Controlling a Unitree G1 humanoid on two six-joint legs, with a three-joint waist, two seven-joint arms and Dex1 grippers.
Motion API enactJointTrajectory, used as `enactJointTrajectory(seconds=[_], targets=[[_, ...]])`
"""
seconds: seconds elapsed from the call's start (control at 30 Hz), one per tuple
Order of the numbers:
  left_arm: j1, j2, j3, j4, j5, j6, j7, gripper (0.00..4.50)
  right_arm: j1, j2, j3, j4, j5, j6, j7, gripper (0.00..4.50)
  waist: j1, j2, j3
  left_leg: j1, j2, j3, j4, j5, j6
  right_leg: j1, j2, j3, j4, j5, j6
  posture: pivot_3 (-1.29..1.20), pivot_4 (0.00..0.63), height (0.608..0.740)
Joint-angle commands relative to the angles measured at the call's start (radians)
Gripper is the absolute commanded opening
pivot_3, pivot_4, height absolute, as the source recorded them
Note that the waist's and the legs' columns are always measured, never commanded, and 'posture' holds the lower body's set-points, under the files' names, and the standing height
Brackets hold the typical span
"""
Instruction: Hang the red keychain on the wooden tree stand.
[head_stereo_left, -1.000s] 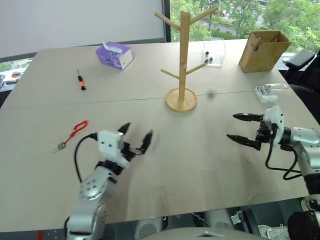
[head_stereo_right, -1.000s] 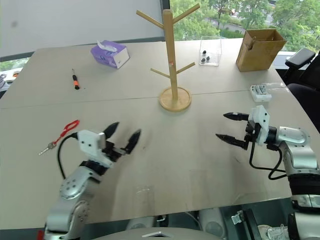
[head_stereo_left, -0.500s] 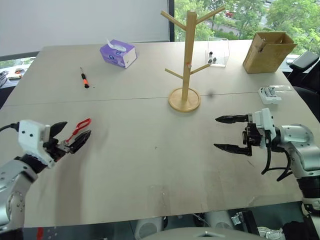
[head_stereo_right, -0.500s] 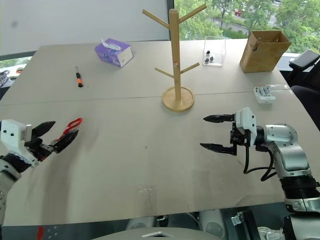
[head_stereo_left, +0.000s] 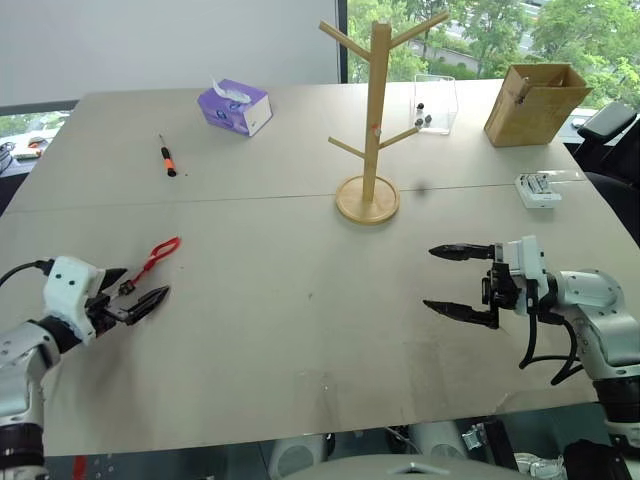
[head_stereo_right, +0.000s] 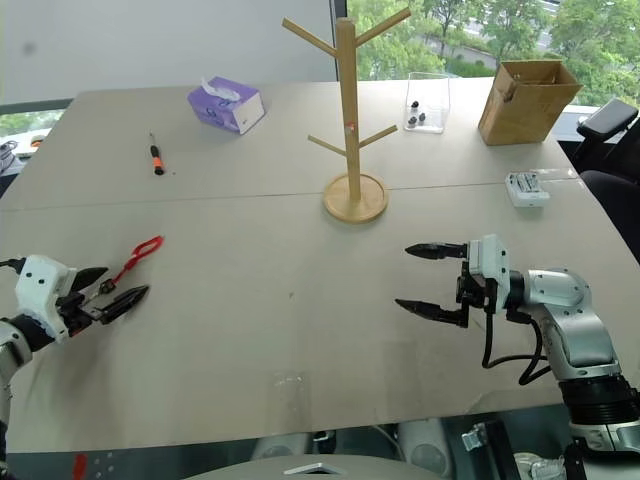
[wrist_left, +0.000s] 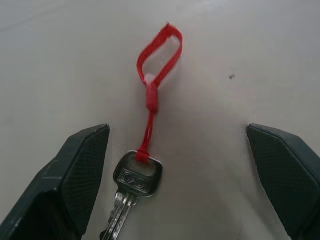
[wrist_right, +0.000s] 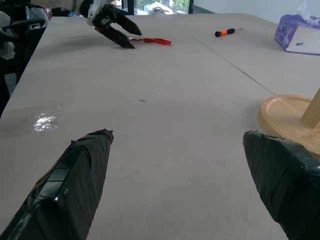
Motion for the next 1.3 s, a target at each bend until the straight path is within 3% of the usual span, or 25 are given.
enactJointTrajectory(seconds=[0.03, 0.33, 0.5, 0.83, 0.93, 1.0, 1.2, 1.3], targets=[[-0.072, 0.015, -0.038, 0.098, 0.041, -0.061, -0.011, 4.5, 0.005, -0.001, -0.023, -0.04, 0.006, -0.015, -0.023, 4.46, 0.002, 0.0, 0.0, 0.0, 0.0, 0.0, 0.0, 0.0, 0.0, 0.0, 0.0, 0.0, 0.0, 0.0, 0.0, 0.0, 0.15, 0.74], [-0.193, 0.007, -0.089, 0.277, 0.049, -0.031, -0.068, 4.5, 0.027, -0.013, -0.035, -0.067, 0.006, -0.014, -0.061, 4.46, 0.009, 0.001, 0.0, 0.001, 0.0, 0.001, 0.0, 0.0, 0.0, 0.0, 0.001, 0.0, 0.002, 0.0, 0.001, 0.0, 0.15, 0.74], [-0.183, 0.001, -0.077, 0.253, -0.002, 0.099, -0.107, 4.5, 0.035, -0.023, -0.045, -0.071, 0.011, -0.009, -0.074, 4.46, 0.009, 0.001, -0.001, 0.001, -0.001, 0.001, 0.001, 0.0, 0.0, 0.0, 0.001, 0.0, 0.002, 0.0, 0.002, 0.0, 0.15, 0.74], [-0.129, 0.0, -0.069, 0.167, -0.008, 0.146, -0.089, 4.5, 0.003, -0.016, -0.043, -0.044, 0.017, -0.001, -0.081, 4.46, 0.004, 0.001, -0.001, 0.001, -0.001, 0.002, 0.001, 0.0, 0.0, 0.0, 0.001, 0.001, 0.002, 0.002, 0.005, 0.0, 0.15, 0.74], [-0.111, 0.0, -0.069, 0.141, -0.006, 0.153, -0.085, 3.77, -0.002, -0.015, -0.043, -0.039, 0.017, -0.002, -0.08, 4.5, 0.001, 0.001, -0.001, 0.001, -0.001, 0.002, 0.001, 0.0, 0.0, 0.0, 0.001, 0.001, 0.002, 0.002, 0.004, 0.0, 0.15, 0.74], [-0.105, -0.001, -0.067, 0.13, -0.006, 0.155, -0.08, 3.0, -0.004, -0.015, -0.043, -0.037, 0.016, -0.003, -0.079, 4.5, 0.001, 0.001, -0.001, 0.001, -0.001, 0.002, 0.001, 0.0, 0.0, 0.0, 0.001, 0.001, 0.002, 0.002, 0.004, 0.0, 0.15, 0.74], [-0.095, 0.0, -0.06, 0.11, -0.007, 0.168, -0.073, 0.04, -0.011, -0.015, -0.044, -0.033, 0.017, 0.0, -0.082, 4.5, 0.001, 0.001, -0.001, 0.001, -0.001, 0.002, 0.001, 0.0, 0.0, 0.0, 0.001, 0.001, 0.002, 0.002, 0.004, 0.0, 0.15, 0.74], [-0.091, -0.002, -0.057, 0.099, -0.009, 0.177, -0.068, 0.04, -0.012, -0.015, -0.044, -0.033, 0.016, 0.0, -0.084, 4.5, 0.001, 0.001, -0.001, 0.001, -0.001, 0.002, 0.001, 0.0, 0.0, 0.0, 0.001, 0.001, 0.002, 0.002, 0.004, 0.0, 0.15, 0.74]])
